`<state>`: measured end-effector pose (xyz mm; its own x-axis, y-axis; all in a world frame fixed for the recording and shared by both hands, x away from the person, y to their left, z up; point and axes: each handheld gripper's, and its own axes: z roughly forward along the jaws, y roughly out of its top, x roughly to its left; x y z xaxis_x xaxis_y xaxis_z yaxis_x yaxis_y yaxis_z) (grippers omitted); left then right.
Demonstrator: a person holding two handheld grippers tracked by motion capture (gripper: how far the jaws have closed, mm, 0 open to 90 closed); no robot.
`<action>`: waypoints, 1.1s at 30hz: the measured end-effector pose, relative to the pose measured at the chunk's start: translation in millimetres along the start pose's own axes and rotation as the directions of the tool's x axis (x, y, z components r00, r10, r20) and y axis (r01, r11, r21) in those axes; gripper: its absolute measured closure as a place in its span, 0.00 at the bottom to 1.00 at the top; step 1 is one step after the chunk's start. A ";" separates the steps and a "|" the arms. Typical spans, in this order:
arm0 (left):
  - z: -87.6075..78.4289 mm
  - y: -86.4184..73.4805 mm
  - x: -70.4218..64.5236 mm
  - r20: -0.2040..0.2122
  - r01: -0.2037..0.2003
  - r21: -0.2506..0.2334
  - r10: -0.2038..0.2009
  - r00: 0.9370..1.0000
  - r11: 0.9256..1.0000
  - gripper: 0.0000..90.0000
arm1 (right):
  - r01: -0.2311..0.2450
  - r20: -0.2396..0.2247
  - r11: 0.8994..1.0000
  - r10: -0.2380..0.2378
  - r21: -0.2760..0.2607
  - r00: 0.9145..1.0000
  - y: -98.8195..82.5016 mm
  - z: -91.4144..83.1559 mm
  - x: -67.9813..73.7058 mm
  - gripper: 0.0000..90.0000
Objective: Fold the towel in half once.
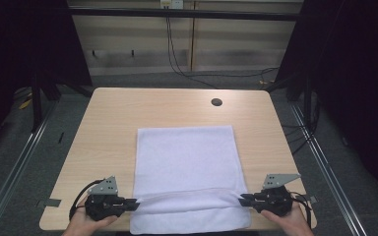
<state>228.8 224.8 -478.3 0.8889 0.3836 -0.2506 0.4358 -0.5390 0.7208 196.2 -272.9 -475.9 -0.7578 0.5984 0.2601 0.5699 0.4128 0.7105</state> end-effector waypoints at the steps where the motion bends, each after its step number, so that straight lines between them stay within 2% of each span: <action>1: -0.5 -1.1 -1.7 0.003 -0.006 0.005 0.006 1.000 1.000 0.93 | -0.004 -0.012 1.000 0.004 -0.002 1.000 -0.7 -1.1 2.0 0.87; 2: -0.5 -1.1 -1.7 0.003 -0.006 0.005 0.006 1.000 1.000 0.92 | -0.004 -0.012 1.000 0.004 -0.002 1.000 -0.7 -1.1 2.0 0.87; 3: -3.6 -3.7 -5.5 0.027 -0.016 0.006 0.016 1.000 1.000 0.92 | -0.008 -0.020 1.000 0.008 -0.012 1.000 -4.1 -5.9 6.5 0.84; 5: -6.2 -7.7 -9.0 0.025 -0.018 0.011 0.018 1.000 1.000 0.90 | 0.001 -0.027 1.000 -0.001 -0.009 1.000 -10.2 -11.6 12.3 0.82; 8: -8.6 -10.9 -9.6 0.040 -0.029 0.019 0.028 0.999 0.999 0.85 | 0.004 -0.035 1.000 -0.004 -0.007 0.999 -17.4 -18.5 17.3 0.72; 11: -20.7 -11.4 -6.9 0.051 -0.008 -0.062 0.011 0.999 0.998 0.82 | -0.037 -0.037 0.998 0.035 -0.055 0.999 -18.3 -25.8 16.2 0.64; 12: -23.1 -10.8 -5.9 0.037 0.000 -0.077 0.003 0.999 0.997 0.80 | -0.041 -0.044 0.997 0.038 -0.070 0.998 -18.5 -27.7 14.9 0.64; 14: -25.2 -8.1 -0.2 0.020 0.013 -0.095 -0.012 1.000 0.995 0.78 | -0.052 -0.013 0.995 0.051 -0.088 0.999 -18.4 -29.1 12.5 0.63; 15: -25.2 -8.1 -0.2 0.020 0.013 -0.095 -0.012 1.000 0.995 0.78 | -0.052 -0.013 0.995 0.051 -0.088 0.999 -18.4 -29.1 12.5 0.63; 16: -23.5 -4.6 4.8 0.004 0.029 -0.101 -0.029 1.000 0.994 0.78 | -0.058 0.000 0.994 0.058 -0.095 0.998 -17.4 -28.3 10.5 0.63; 17: -17.9 3.2 13.5 -0.013 0.047 -0.109 -0.049 0.999 0.993 0.75 | -0.052 0.045 0.993 0.057 -0.105 0.997 -11.6 -23.2 3.3 0.62; 18: -13.2 8.5 19.4 -0.013 0.069 -0.116 -0.071 0.997 0.991 0.74 | -0.045 0.057 0.993 0.051 -0.108 0.997 -8.8 -21.1 0.5 0.63; 19: -8.3 14.2 25.7 -0.022 0.084 -0.112 -0.087 0.996 0.990 0.72 | -0.044 0.066 0.992 0.052 -0.117 0.996 -4.7 -18.1 -3.5 0.63; 20: -8.3 14.2 25.7 -0.022 0.084 -0.112 -0.087 0.996 0.990 0.70 | -0.043 0.072 0.992 0.052 -0.122 0.996 -0.1 -14.9 -7.8 0.64; 21: 2.6 26.1 39.4 -0.045 0.106 -0.099 -0.111 0.993 0.989 0.68 | -0.040 0.076 0.991 0.050 -0.127 0.996 4.7 -11.4 -11.7 0.65; 22: 2.6 26.1 39.4 -0.045 0.106 -0.099 -0.111 0.993 0.989 0.66 | -0.040 0.076 0.991 0.050 -0.127 0.996 4.7 -11.4 -11.7 0.65; 23: 12.1 35.3 54.8 -0.049 0.136 -0.105 -0.142 0.989 0.985 0.66 | -0.049 0.083 0.990 0.061 -0.135 0.995 15.2 -3.8 -20.4 0.65; 24: 16.8 39.4 62.0 -0.065 0.144 -0.103 -0.151 0.986 0.984 0.65 | -0.050 0.078 0.990 0.061 -0.136 0.995 20.8 0.9 -25.2 0.66; 25: 21.5 42.5 69.0 -0.063 0.144 -0.104 -0.151 0.986 0.984 0.65 | -0.044 0.081 0.991 0.055 -0.127 0.995 26.8 5.9 -30.0 0.66; 26: 26.2 45.0 76.3 -0.064 0.124 -0.091 -0.130 0.990 0.988 0.67 | -0.044 0.077 0.993 0.053 -0.108 0.996 33.1 12.0 -35.4 0.65; 27: 32.5 47.8 83.4 -0.096 0.117 -0.064 -0.123 0.988 0.991 0.68 | -0.043 0.087 0.995 0.052 -0.095 0.995 39.0 18.3 -40.1 0.62; 28: 36.8 48.4 90.3 -0.119 0.132 -0.074 -0.140 0.983 0.989 0.67 | -0.047 0.090 0.995 0.055 -0.085 0.994 44.6 25.0 -44.6 0.60; 29: 39.6 48.2 96.5 -0.109 0.163 -0.100 -0.174 0.979 0.982 0.69 | -0.045 0.095 0.997 0.051 -0.069 0.994 50.2 31.9 -48.5 0.60; 30: 42.4 50.2 100.7 -0.113 0.170 -0.088 -0.179 0.977 0.982 0.70 | -0.030 0.125 0.998 0.036 -0.053 0.992 55.3 38.3 -51.5 0.59; 32: 46.1 54.0 105.7 -0.129 0.155 -0.079 -0.165 0.978 0.985 0.69 | -0.038 0.142 0.999 0.043 -0.034 0.989 64.1 50.1 -58.5 0.56; 33: 47.9 54.3 108.7 -0.136 0.169 -0.091 -0.181 0.974 0.981 0.69 | -0.035 0.144 0.999 0.040 -0.034 0.989 67.8 55.5 -62.5 0.56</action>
<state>355.8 201.3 -497.4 0.7679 0.5728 -0.2867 0.5653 -0.3954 0.7240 299.8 -244.2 -480.3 -0.6807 0.7072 0.1912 0.5852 0.3679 0.7226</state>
